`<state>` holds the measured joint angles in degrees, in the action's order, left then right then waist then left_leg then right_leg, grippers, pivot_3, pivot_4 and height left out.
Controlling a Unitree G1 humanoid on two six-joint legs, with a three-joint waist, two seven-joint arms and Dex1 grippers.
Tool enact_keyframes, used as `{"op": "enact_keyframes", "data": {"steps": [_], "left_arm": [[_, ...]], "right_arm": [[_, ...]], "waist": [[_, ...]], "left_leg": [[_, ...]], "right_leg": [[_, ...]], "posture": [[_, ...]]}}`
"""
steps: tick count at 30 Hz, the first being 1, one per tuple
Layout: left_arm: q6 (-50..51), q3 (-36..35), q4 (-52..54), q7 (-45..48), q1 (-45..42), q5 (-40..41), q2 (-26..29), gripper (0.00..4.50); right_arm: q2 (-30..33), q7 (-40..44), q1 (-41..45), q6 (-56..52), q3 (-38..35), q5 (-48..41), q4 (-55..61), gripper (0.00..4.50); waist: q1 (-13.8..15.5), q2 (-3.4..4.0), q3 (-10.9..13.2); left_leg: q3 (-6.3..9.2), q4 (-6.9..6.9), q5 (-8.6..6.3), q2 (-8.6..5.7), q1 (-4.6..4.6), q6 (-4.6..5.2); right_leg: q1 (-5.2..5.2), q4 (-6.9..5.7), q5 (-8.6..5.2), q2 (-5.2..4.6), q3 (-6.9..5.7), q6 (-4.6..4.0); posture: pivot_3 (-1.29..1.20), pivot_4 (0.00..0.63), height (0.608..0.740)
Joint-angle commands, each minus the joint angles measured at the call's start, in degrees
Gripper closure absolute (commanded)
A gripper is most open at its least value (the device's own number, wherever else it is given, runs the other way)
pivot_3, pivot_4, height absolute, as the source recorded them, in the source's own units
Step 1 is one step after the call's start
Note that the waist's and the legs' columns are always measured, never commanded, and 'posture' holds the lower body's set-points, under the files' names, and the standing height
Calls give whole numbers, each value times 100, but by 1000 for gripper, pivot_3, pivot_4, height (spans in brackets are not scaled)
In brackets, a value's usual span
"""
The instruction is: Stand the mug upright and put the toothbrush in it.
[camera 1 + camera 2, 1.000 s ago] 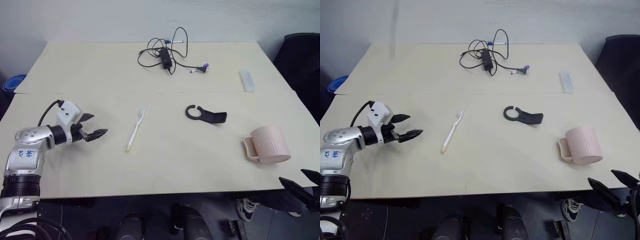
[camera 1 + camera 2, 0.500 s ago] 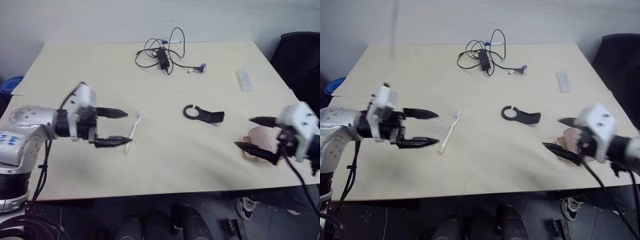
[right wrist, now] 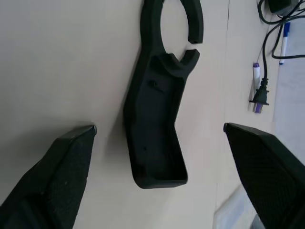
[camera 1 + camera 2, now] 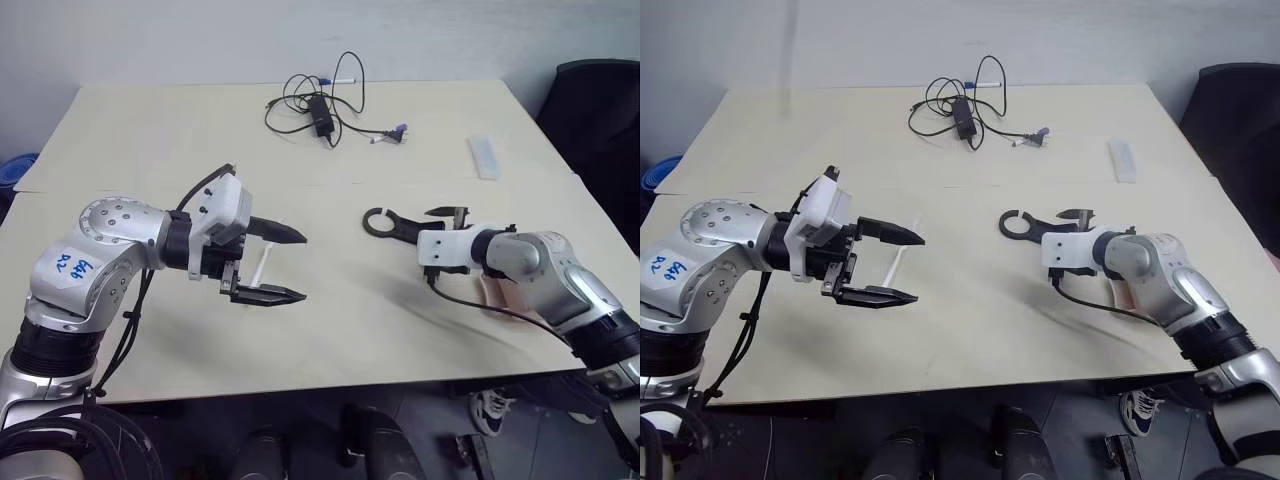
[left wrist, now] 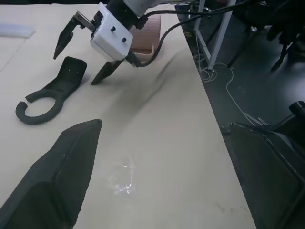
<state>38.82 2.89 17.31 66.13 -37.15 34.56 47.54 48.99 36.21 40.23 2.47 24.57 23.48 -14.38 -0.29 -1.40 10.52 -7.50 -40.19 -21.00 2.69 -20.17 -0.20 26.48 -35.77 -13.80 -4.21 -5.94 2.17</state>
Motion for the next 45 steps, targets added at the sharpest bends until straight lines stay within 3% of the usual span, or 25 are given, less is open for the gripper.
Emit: {"op": "enact_keyframes", "data": {"steps": [1, 2, 14, 20, 24, 29, 31, 35, 39, 43, 45], "left_arm": [[-26, -184, 161, -64, 17, 24, 64, 0], [-25, -189, 165, -78, 22, 28, 66, 0], [-88, -119, 37, -160, -96, 8, -34, 0], [-183, 39, -103, -108, -180, -79, -214, 0], [-284, 156, -278, -87, -330, -121, -493, 0], [-440, 355, -463, -3, -479, -221, -799, 0], [-521, 444, -594, 34, -598, -279, -956, 0], [-685, 596, -879, 152, -844, -408, -1207, 0], [-739, 673, -991, 278, -980, -447, -1341, 0], [-754, 708, -1038, 334, -1047, -472, -1423, 0], [-706, 700, -996, 342, -1061, -435, -1453, 0]], "right_arm": [[-204, -216, 135, 409, 113, 391, -750, 585], [-260, -219, 153, 469, 102, 421, -857, 725], [-339, -77, -71, 646, -215, 415, -1020, 4485], [61, -106, -444, 270, -964, 253, -277, 4489], [1156, -125, -875, -72, -2119, 75, 172, 4489], [2143, 190, -2364, -474, -3686, -299, 475, 4489], [2073, 523, -3109, -911, -4554, -611, 770, 4489], [1331, 1134, -3764, -2927, -5756, -1527, 1948, 4489], [927, 1516, -4456, -4438, -6212, -1943, 2842, 4489], [568, 1457, -4869, -5112, -6354, -2236, 3384, 4489], [424, 1298, -4842, -5281, -6383, -2332, 3458, 3764]], "waist": [[-8, -1, 0], [-9, -1, 0], [-8, -2, -1], [46, 0, 0], [140, 41, 25], [162, 33, 20], [145, 27, 17], [105, 30, 17], [104, 47, 11], [141, 47, 11], [148, 47, 11]], "left_leg": [[-1, 0, 0, 1, 0, 0], [-1, 0, 0, 3, 1, -1], [6, -1, 1, 8, 5, -1], [10, -3, 4, 3, -4, 5], [10, -3, 7, -6, -13, 10], [9, 4, 5, -4, -7, 6], [7, 6, 4, -4, 1, -3], [-5, 9, 8, -5, 3, -11], [23, 13, 8, -6, 5, -12], [38, 7, 8, -8, 9, -12], [37, 6, 8, -13, 8, -11]], "right_leg": [[0, -1, 0, 0, 1, 0], [0, -4, 0, -1, 2, 0], [-2, -10, -1, -7, 5, -1], [-2, -10, 0, -19, -4, 0], [6, -7, 2, -25, -3, 6], [-3, 6, -1, -7, -6, 7], [-12, 22, -1, 7, -3, 5], [-13, 12, -1, 14, 17, 5], [-11, 7, -2, 16, 29, 3], [-11, 12, -2, 17, 18, 3], [-9, 11, -2, 13, 19, 3]], "posture": [[0, 150, 740], [0, 150, 740], [0, 150, 740], [0, 150, 740], [0, 150, 740], [0, 150, 740], [0, 150, 740], [0, 150, 740], [0, 150, 740], [0, 150, 740], [0, 150, 740]]}}
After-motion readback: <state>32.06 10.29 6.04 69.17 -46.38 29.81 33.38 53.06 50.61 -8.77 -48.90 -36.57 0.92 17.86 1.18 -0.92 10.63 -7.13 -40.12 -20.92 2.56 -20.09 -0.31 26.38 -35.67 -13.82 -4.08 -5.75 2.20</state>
